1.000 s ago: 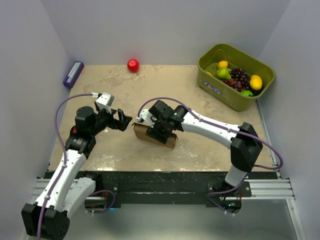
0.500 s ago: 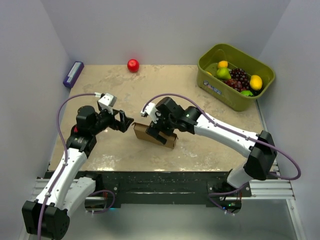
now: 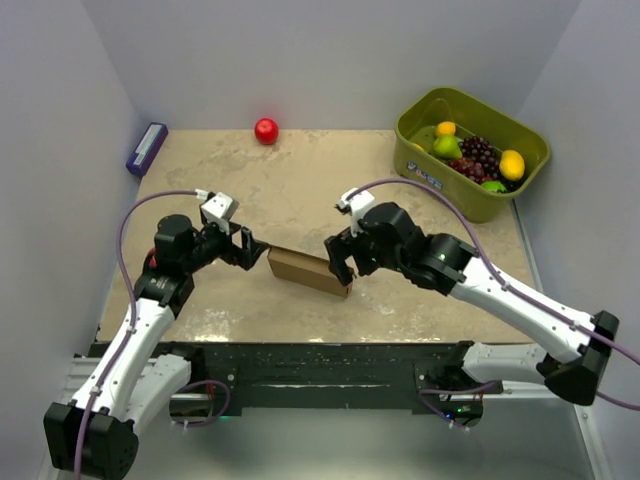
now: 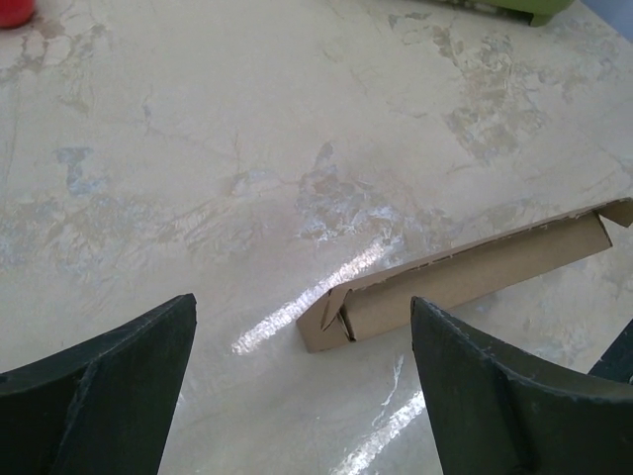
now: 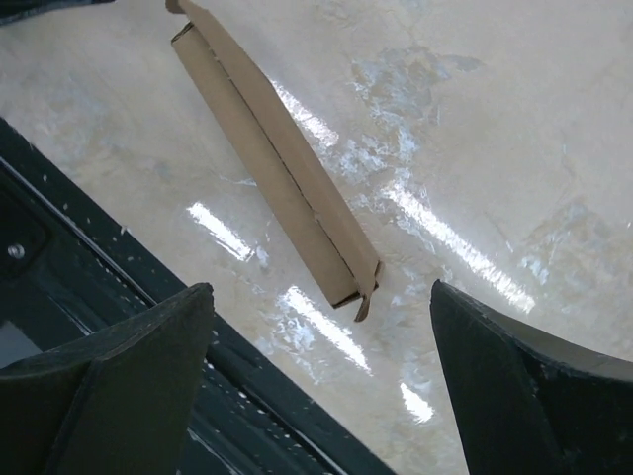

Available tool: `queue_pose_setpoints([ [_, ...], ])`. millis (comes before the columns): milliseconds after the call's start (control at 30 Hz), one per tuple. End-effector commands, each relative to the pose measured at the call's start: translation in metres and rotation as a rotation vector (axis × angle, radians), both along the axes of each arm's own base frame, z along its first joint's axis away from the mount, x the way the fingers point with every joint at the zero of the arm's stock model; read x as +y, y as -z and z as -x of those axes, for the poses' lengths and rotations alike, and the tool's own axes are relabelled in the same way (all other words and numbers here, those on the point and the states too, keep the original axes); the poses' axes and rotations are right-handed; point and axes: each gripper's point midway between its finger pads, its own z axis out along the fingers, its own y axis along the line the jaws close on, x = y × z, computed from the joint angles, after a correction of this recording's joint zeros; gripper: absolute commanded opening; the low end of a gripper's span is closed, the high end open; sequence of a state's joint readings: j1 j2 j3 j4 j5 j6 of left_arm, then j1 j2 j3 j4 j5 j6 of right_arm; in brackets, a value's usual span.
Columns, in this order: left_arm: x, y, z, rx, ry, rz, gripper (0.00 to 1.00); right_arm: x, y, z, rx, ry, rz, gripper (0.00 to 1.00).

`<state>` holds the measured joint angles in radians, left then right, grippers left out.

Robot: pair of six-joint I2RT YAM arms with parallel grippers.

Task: Fold the paper box

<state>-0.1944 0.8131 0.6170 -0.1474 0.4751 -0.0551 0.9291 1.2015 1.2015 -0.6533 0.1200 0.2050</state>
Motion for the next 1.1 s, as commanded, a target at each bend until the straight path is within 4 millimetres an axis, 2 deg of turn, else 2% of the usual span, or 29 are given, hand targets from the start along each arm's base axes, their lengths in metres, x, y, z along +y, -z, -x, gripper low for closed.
queue_pose_setpoints([
  [0, -0.003, 0.006, 0.001, -0.005, 0.021, -0.031, 0.90, -0.028, 0.019, 0.008, 0.096, 0.254, -0.082, 0.88],
  [33, -0.003, 0.008, -0.001, 0.007, 0.017, -0.037, 0.89, -0.032, 0.018, 0.011, 0.116, 0.296, -0.115, 0.85],
  [167, -0.004, 0.013, -0.002, 0.029, 0.017, -0.041, 0.85, -0.039, 0.039, 0.022, 0.169, 0.338, -0.127, 0.78],
  [333, -0.006, 0.017, -0.001, 0.046, 0.019, -0.044, 0.81, -0.035, 0.048, 0.023, 0.174, 0.351, -0.136, 0.74],
  [667, -0.020, 0.028, 0.003, 0.091, 0.063, -0.049, 0.75, -0.036, 0.044, 0.006, 0.110, 0.421, -0.155, 0.61],
  [967, -0.021, 0.037, 0.002, 0.128, 0.047, -0.065, 0.71, -0.026, 0.056, 0.000, 0.113, 0.409, -0.143, 0.56],
  [1067, -0.023, 0.041, 0.002, 0.143, 0.053, -0.065, 0.69, -0.023, 0.060, -0.002, 0.118, 0.410, -0.131, 0.52],
])
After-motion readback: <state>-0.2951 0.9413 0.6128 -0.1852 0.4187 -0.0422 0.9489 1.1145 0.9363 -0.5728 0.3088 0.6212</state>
